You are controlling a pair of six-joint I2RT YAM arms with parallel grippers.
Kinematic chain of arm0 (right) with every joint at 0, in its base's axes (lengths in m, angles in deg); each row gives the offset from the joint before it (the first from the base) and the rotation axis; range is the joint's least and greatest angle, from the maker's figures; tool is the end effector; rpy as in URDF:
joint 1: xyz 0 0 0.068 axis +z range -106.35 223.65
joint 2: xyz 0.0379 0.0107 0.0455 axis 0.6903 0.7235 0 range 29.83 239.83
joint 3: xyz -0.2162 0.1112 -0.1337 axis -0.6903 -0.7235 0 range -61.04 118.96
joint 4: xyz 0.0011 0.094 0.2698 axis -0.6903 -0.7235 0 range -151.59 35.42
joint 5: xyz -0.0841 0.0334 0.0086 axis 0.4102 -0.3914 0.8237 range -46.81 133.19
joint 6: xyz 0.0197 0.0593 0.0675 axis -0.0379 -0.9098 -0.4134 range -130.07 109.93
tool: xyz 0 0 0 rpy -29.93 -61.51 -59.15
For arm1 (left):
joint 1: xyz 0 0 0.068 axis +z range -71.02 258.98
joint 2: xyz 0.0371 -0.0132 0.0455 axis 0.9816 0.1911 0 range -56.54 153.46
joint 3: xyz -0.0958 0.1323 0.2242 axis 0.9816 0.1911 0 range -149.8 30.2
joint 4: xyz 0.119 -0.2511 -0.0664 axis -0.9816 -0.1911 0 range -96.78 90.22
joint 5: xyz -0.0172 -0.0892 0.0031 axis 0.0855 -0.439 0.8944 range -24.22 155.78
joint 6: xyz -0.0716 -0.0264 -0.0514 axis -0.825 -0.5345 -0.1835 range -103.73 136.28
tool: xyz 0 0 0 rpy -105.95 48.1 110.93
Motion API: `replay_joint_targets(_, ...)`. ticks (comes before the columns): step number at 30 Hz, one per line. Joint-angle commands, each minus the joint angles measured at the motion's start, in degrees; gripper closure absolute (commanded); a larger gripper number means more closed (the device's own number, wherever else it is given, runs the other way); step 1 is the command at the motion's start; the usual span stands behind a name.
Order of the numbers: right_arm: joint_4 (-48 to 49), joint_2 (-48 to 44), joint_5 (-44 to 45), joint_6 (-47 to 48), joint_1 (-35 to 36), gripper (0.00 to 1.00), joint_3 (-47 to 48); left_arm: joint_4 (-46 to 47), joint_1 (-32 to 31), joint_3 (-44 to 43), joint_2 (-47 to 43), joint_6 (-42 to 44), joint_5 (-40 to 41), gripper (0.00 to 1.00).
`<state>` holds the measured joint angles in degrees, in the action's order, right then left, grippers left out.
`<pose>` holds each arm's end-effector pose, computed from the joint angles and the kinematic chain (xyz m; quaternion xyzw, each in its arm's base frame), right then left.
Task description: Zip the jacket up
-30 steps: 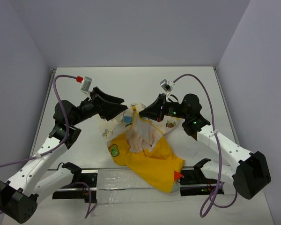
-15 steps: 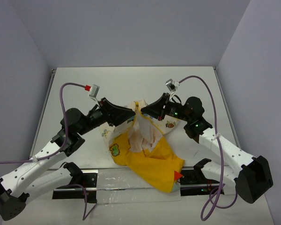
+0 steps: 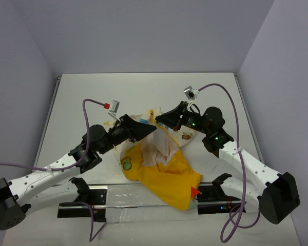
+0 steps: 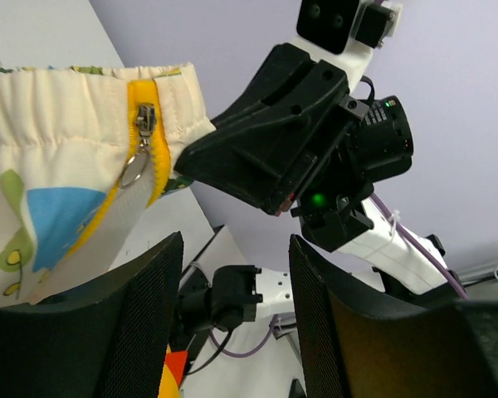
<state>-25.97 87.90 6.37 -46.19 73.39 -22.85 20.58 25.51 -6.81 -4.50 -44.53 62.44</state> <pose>0.2285 0.1875 0.3273 -0.2048 0.6303 0.5640 0.4927 0.1673 -0.2339 0.3275 -0.0216 0.6732 -0.6313 0.3845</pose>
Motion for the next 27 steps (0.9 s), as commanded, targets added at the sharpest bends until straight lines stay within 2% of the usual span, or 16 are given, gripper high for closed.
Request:
replay_joint_targets(1, 2.86, -2.43, 0.70, 0.77, -0.12, 1.00, 1.00, 4.25, 0.83, 0.36, -0.48, 1.54, 2.99, 0.40)
replay_joint_targets(5, 2.77, -2.75, 0.55, 0.59, -0.17, 1.00, 1.23, 4.70, 2.52, 1.44, -1.68, 2.96, 5.12, 0.41)
replay_joint_targets(14, 2.77, -2.78, -0.10, 0.08, -0.12, 1.00, 1.79, 7.06, 4.96, -2.53, 4.53, 9.01, -2.97, 0.48)
replay_joint_targets(24, 2.50, -2.84, -0.62, 0.08, -0.12, 1.00, 2.32, 9.38, 5.07, -2.03, 6.18, 9.19, -3.82, 0.50)
replay_joint_targets(27, 2.50, -2.78, -0.83, 0.05, -0.12, 1.00, 2.41, 11.27, 5.13, -0.92, 5.68, 8.75, -3.45, 0.55)
